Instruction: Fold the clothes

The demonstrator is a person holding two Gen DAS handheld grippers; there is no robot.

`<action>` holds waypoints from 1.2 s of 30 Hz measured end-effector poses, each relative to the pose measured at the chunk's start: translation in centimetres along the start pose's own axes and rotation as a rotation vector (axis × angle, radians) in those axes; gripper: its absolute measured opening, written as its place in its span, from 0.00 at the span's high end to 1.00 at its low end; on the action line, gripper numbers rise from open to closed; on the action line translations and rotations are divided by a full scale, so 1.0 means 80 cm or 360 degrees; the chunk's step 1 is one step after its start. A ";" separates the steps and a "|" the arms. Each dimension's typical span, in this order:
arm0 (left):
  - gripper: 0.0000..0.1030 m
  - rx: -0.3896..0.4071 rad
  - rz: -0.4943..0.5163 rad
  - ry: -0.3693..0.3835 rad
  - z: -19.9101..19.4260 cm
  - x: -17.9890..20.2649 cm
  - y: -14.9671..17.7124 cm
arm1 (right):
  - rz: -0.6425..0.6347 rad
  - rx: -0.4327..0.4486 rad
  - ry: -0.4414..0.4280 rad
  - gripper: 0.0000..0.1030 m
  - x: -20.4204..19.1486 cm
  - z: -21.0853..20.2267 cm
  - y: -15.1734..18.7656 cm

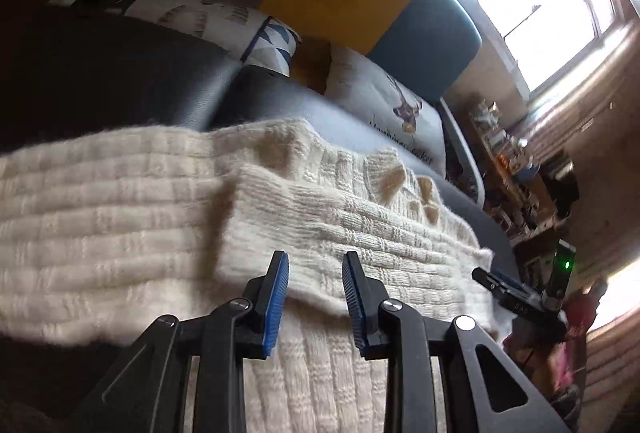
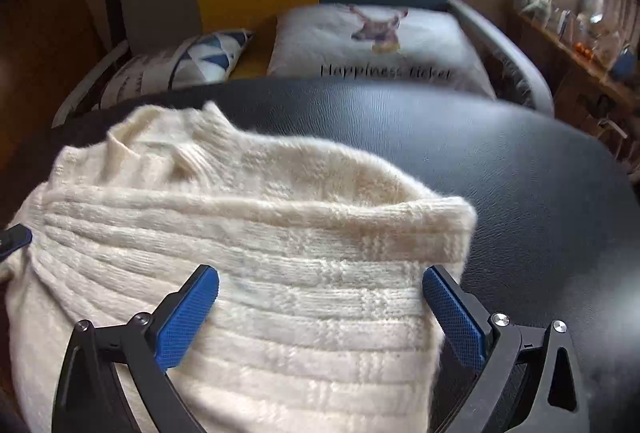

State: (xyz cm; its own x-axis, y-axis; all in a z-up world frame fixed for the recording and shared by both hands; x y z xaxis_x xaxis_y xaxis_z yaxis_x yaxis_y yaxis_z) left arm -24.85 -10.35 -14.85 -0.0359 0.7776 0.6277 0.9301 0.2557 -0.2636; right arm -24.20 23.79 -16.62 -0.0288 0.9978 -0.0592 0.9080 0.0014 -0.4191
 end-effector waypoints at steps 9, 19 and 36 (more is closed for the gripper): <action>0.66 0.0440 -0.0767 -0.0087 -0.223 -0.240 0.049 | -0.0232 0.0018 -0.0403 0.00 -0.183 -0.035 0.101; 0.62 0.0556 -0.1265 0.0009 -0.301 -0.409 0.064 | -0.0351 -0.0115 -0.0426 0.00 -0.269 -0.019 0.168; 0.63 0.0726 -0.1710 0.0294 -0.254 -0.422 0.043 | -0.0344 -0.0048 -0.0064 0.00 -0.251 -0.004 0.043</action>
State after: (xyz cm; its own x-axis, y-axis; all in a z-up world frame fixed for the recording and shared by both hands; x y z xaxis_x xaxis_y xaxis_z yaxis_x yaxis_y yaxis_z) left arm -13.02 -47.39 -22.04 -0.6321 -0.0470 0.7735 0.2369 0.9387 0.2506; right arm -20.35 3.80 -16.56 -0.2402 0.9707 -0.0076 0.8911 0.2173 -0.3984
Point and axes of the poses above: each gripper's, at about its wrist camera, not at the fingertips, and z roughly the way its jaws point, x to its right, y to its underside, the point moved 7 cm from there along z, roughly the way its jaws point, and after that the axes turned 11 degrees about -x, right-handed, at the moved point
